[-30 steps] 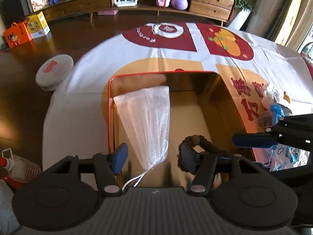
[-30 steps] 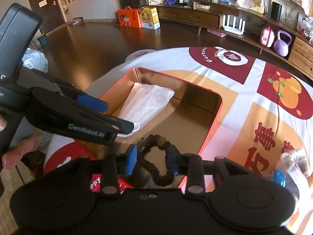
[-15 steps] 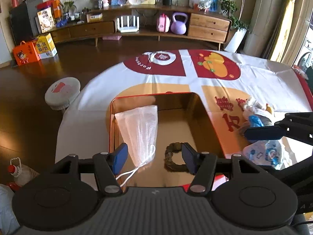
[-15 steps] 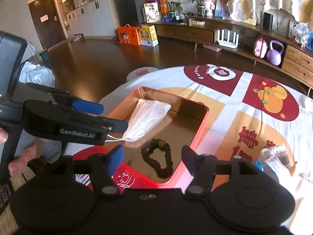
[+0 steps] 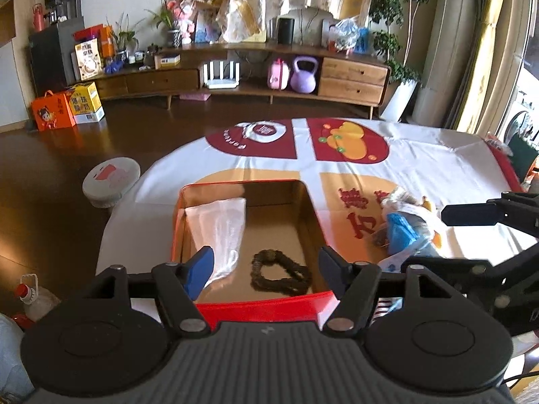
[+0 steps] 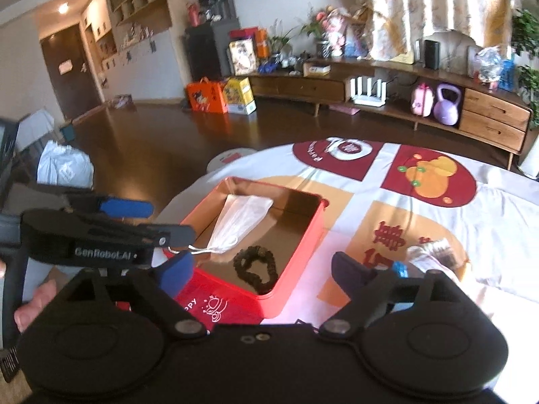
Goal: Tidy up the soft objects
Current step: 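Move both tools back toward the remaining pile of items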
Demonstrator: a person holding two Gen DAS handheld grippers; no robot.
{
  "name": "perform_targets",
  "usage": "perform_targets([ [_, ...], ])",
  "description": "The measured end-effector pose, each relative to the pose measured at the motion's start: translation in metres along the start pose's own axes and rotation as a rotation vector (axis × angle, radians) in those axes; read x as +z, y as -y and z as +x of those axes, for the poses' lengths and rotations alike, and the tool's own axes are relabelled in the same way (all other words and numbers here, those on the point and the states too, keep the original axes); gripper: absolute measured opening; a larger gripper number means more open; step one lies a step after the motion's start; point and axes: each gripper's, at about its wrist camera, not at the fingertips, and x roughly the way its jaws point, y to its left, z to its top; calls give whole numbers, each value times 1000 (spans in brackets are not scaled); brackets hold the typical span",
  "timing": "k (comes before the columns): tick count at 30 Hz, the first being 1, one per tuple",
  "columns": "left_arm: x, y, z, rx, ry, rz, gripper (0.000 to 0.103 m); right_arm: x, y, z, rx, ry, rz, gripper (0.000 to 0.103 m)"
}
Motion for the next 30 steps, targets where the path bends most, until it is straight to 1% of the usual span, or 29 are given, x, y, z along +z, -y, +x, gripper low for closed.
perform_targets([
  [1, -2, 3, -3, 2, 10, -7, 77, -1, 2, -5, -5, 12, 8, 95],
  [2, -3, 6, -6, -2, 16, -12, 78, -3, 4, -10, -8, 25, 14, 96],
  [5, -8, 15, -13, -23, 25, -27, 78, -10, 9, -25, -21, 67, 22, 101],
  [7, -12, 22, -17, -34, 30, -31, 78, -16, 11, -33, -33, 93, 22, 103],
  [9, -16, 29, -21, -45, 38, -33, 79, -22, 14, -41, -45, 115, 24, 103],
  [10, -18, 31, -23, -47, 43, -34, 82, -25, 16, -45, -49, 118, 29, 103],
  [12, -23, 38, -28, -48, 68, -40, 85, -29, 20, -50, -50, 126, 40, 103],
  [20, -39, 59, -42, -71, 126, -35, 86, -45, 33, -63, -93, 140, 61, 103],
  [21, -40, 62, -43, -70, 130, -31, 87, -47, 34, -65, -94, 141, 66, 103],
  [25, -46, 71, -41, -76, 147, -32, 97, -57, 42, -73, -103, 153, 82, 103],
  [30, -50, 83, -34, -94, 140, -32, 99, -72, 53, -81, -140, 159, 73, 103],
])
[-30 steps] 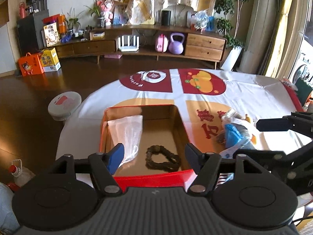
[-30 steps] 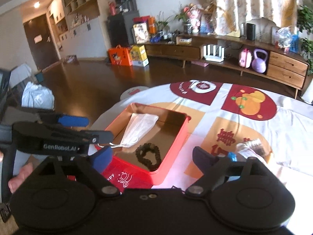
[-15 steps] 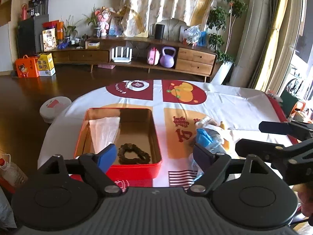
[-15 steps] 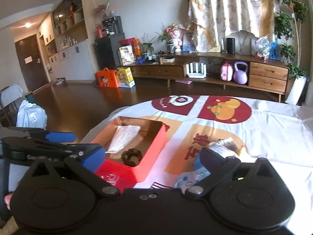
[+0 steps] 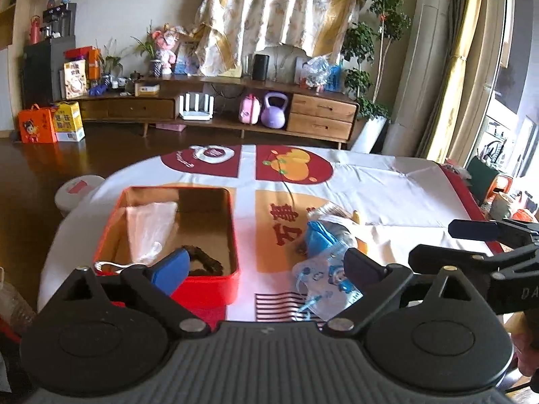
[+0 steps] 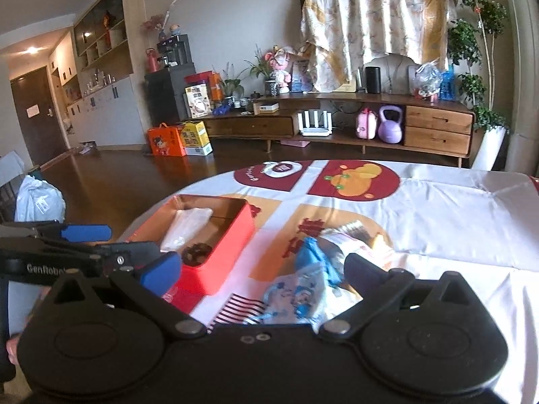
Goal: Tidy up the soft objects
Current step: 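Move both tools back toward the remaining pile of items, then grasp the blue cartoon mask with the left tool while the right tool grasps the white cloth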
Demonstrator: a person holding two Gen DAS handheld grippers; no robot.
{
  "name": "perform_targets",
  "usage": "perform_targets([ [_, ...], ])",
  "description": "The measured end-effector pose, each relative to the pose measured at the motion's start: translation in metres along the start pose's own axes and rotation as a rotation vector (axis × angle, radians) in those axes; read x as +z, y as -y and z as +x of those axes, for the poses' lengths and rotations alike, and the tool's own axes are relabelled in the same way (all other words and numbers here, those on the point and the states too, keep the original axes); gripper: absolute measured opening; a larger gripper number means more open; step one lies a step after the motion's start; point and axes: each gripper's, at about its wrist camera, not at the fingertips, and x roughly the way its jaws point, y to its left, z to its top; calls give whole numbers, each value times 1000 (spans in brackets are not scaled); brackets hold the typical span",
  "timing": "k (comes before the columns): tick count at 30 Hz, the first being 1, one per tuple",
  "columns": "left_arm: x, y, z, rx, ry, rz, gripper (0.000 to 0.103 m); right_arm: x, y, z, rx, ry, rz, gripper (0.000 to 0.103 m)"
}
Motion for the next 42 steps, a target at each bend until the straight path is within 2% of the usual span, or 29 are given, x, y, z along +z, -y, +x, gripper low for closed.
perform_targets([
  [4, -3, 11, 10, -29, -14, 1, 99, -10, 15, -1, -22, -17, 19, 103],
  [9, -4, 25, 29, -29, -40, 26, 99, -21, 31, 5, -56, -41, 44, 103],
  [17, -13, 44, 69, -34, -126, 71, 99, -39, 56, 22, -100, -84, 32, 103],
  [28, -21, 74, 116, -53, -194, 113, 99, -63, 83, 52, -97, -184, 20, 102],
  [35, -32, 95, 147, -29, -251, 192, 99, -72, 90, 68, -79, -231, 16, 96],
  [42, -37, 93, 172, -4, -287, 185, 99, -77, 90, 82, -66, -260, -7, 95],
])
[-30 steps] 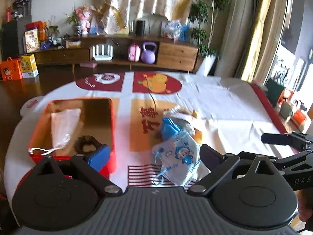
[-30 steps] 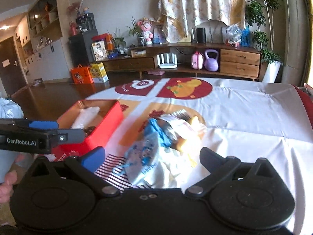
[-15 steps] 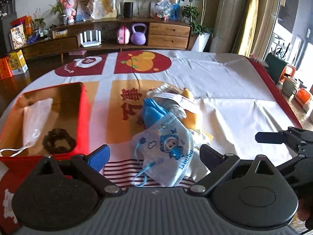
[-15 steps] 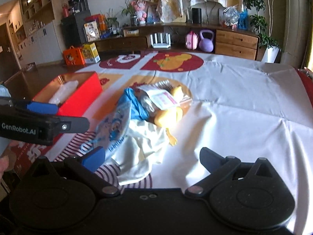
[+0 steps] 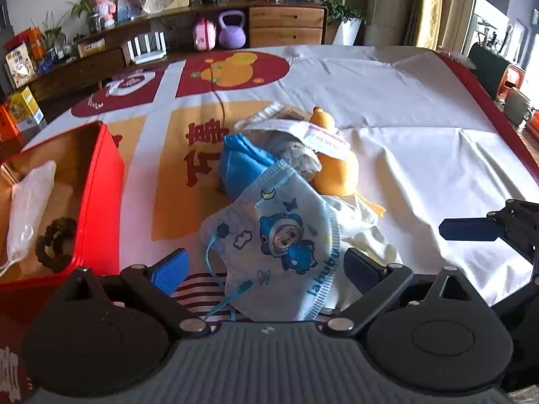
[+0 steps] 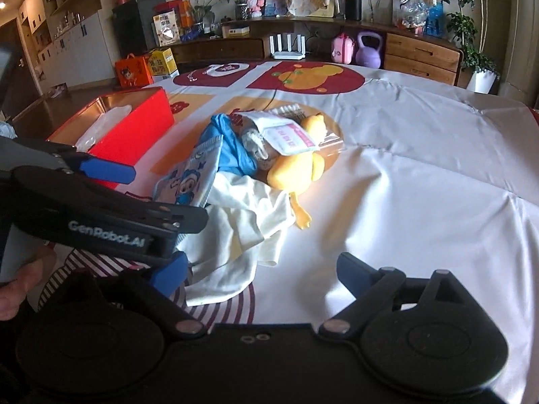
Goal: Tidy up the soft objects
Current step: 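Grasp the blue cartoon mask with the left tool while the right tool grasps the white cloth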
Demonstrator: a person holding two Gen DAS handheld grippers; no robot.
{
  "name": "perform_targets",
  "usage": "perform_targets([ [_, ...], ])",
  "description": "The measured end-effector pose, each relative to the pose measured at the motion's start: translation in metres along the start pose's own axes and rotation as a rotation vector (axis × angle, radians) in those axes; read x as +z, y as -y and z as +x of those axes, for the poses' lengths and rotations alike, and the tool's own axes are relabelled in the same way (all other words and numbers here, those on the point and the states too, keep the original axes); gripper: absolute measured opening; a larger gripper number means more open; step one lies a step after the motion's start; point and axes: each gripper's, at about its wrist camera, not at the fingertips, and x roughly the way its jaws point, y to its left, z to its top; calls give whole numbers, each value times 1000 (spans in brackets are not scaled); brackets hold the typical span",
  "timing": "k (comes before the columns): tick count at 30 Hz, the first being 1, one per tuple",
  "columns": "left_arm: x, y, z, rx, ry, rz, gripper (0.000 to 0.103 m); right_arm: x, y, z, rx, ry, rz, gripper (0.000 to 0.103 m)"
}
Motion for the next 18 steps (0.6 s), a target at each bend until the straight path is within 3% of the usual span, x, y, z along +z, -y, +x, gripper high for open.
perform_targets([
  [9, -3, -18, 13, -38, -36, -62, 99, 6, -4, 17, 14, -22, -22, 85],
  [15, -4, -34, 16, -90, -39, -122, 98, 11, -1, 29, 35, -42, 1, 67],
  [18, -4, -37, 19, -108, -49, -138, 82, 12, 0, 32, 31, -48, 10, 59],
])
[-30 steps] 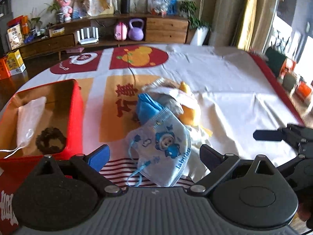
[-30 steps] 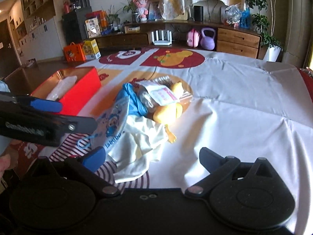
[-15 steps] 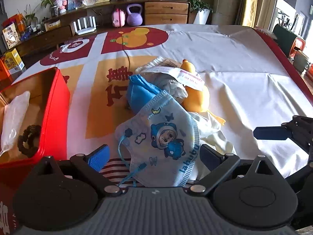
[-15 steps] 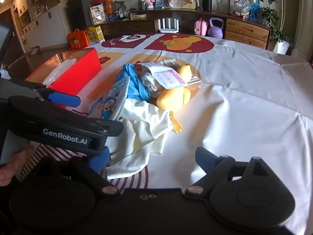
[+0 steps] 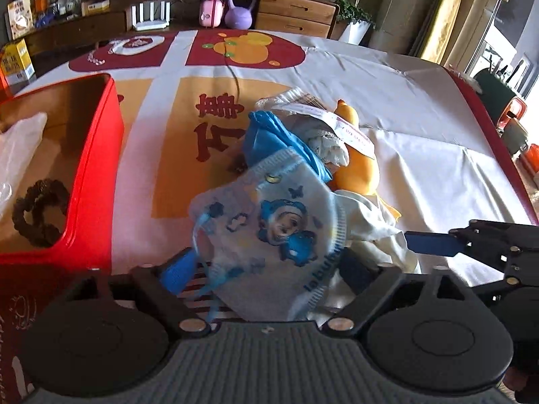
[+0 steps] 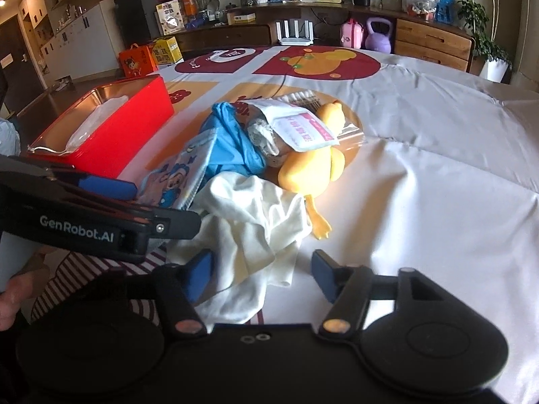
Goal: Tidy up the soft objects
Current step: 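Grasp the blue cartoon mask with the left tool while the right tool grasps the white cloth, then carry the mask and white cloth with both tools over the red tin box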
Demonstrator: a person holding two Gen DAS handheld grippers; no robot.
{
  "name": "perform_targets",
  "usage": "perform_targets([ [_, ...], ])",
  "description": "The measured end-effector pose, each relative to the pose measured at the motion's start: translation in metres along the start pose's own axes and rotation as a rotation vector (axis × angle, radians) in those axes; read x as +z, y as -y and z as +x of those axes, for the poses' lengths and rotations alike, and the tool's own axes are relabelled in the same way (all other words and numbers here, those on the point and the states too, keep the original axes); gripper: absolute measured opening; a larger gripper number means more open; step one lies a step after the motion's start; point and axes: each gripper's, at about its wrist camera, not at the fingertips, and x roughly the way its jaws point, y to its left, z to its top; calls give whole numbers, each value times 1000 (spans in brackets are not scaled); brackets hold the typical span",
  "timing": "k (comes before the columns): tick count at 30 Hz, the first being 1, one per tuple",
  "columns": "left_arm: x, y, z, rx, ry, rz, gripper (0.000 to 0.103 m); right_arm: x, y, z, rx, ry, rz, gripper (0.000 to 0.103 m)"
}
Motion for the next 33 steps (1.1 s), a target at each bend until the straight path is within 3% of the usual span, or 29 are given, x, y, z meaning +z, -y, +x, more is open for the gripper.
perform_targets([
  [3, 0, -2, 1, -2, 0, -5, 78, 1, -3, 2, -2, 0, -7, 54],
  [8, 2, -9, -2, -4, 13, -26, 53, 3, -8, 5, -20, 4, -24, 36],
  [10, 2, -12, -4, 1, 16, -36, 38, 4, -9, 4, -24, 5, -24, 32],
  [15, 3, -14, -7, 26, 16, -32, 15, 6, -12, -1, -41, 18, -30, 10],
  [22, 0, -16, -21, 61, 45, -19, 10, 8, -15, -18, -54, 58, -26, 7],
  [33, 2, -20, -64, 41, 83, -58, 10, 20, -32, -64, -42, 154, -34, 6],
])
